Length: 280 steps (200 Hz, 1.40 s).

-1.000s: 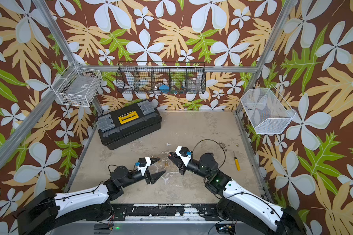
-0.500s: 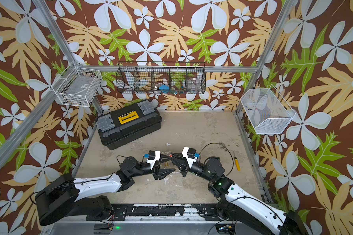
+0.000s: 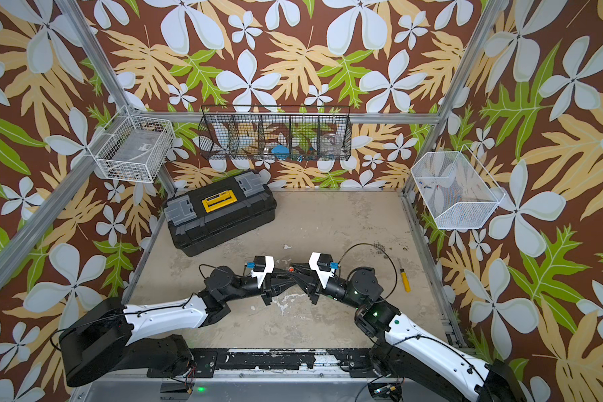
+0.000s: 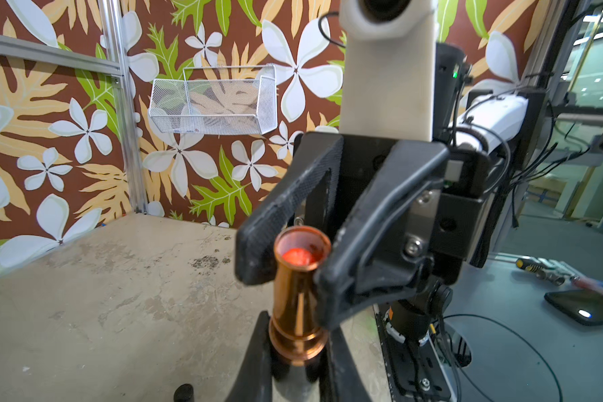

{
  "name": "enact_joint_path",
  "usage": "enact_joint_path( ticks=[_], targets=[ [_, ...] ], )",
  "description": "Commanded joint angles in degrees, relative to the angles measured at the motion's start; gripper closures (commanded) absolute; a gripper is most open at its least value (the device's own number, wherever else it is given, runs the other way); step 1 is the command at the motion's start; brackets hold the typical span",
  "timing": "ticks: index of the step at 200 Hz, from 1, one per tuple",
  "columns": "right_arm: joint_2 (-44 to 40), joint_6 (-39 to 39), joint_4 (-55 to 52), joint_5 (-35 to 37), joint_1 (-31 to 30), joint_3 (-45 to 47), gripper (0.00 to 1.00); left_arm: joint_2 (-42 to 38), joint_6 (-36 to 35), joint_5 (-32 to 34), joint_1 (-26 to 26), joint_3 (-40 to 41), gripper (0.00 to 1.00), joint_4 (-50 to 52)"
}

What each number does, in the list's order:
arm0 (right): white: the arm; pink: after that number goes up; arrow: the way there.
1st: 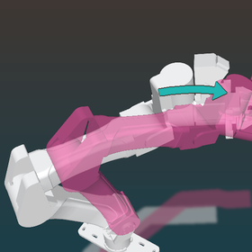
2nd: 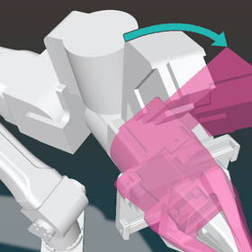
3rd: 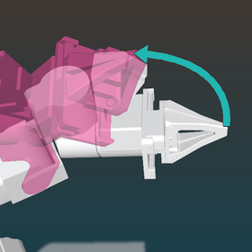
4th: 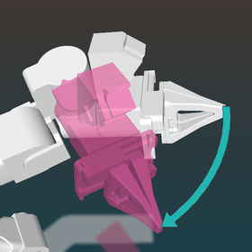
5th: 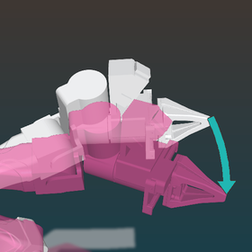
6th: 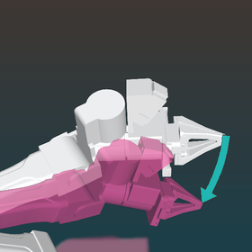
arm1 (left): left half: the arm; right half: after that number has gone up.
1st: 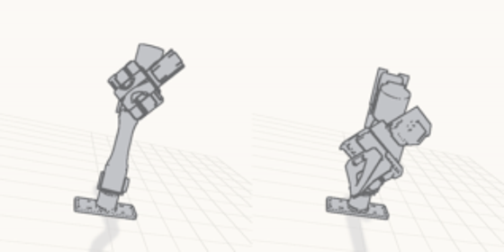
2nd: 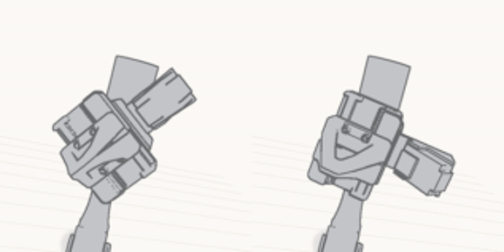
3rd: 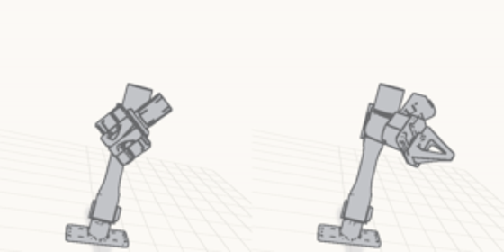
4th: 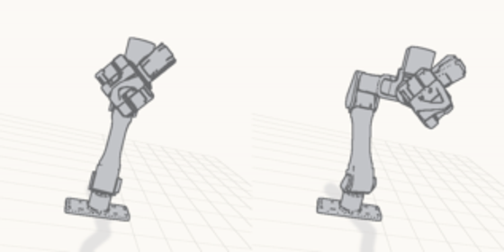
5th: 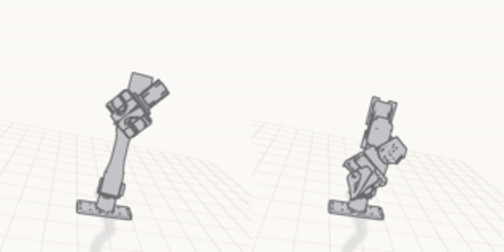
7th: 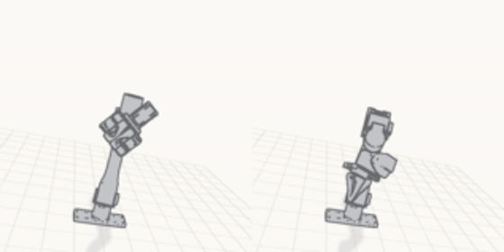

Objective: Open the lipstick cap
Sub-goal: Pick up the lipstick at the center of the board.

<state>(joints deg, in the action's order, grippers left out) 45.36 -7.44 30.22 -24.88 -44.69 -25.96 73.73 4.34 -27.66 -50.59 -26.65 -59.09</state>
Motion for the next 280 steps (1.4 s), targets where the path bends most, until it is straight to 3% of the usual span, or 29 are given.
enact_joint_path(
  ticks=[1,22,54,96,112,167,188,211,232,280],
  targets=[
    [0.3,4.5,-10.4,1.3,0.0,-2.9,0.67,-1.8,-9.2,3.6,0.0,-1.1,0.92,10.7],
    [1.9,9.2,-21.0,4.2,0.0,-7.0,0.66,-4.2,-15.2,7.9,-0.1,-1.5,0.92,17.5],
    [4.4,12.6,-27.7,3.5,-0.1,-11.2,0.68,-6.4,-19.2,11.0,-0.1,-0.8,0.92,19.8],
    [4.8,12.7,-28.0,2.5,-0.1,-11.9,0.73,-6.2,-20.2,10.6,-0.1,-1.2,0.91,21.0],
    [4.7,13.1,-28.5,2.3,-0.1,-12.1,0.81,-6.2,-20.2,10.5,-0.1,-1.1,0.89,21.0],
    [4.7,12.7,-27.8,1.2,-0.1,-11.3,0.84,-5.2,-19.9,9.0,-0.1,-2.2,0.84,22.3],
    [4.3,12.7,-27.3,2.2,-0.1,-10.7,0.83,-5.2,-19.8,9.0,0.0,-2.0,0.63,22.0],
    [2.9,12.5,-26.2,5.2,-0.1,-8.6,0.83,-5.3,-19.0,10.1,-0.1,-1.6,0.47,22.9],
    [1.9,12.0,-23.3,7.3,-0.1,-4.8,0.82,-6.7,-17.3,11.3,-0.1,0.5,0.40,21.8],
    [1.2,7.4,-13.7,14.1,-0.1,4.4,0.82,-14.8,-12.0,18.2,-0.1,8.1,0.36,13.6]
  ],
)
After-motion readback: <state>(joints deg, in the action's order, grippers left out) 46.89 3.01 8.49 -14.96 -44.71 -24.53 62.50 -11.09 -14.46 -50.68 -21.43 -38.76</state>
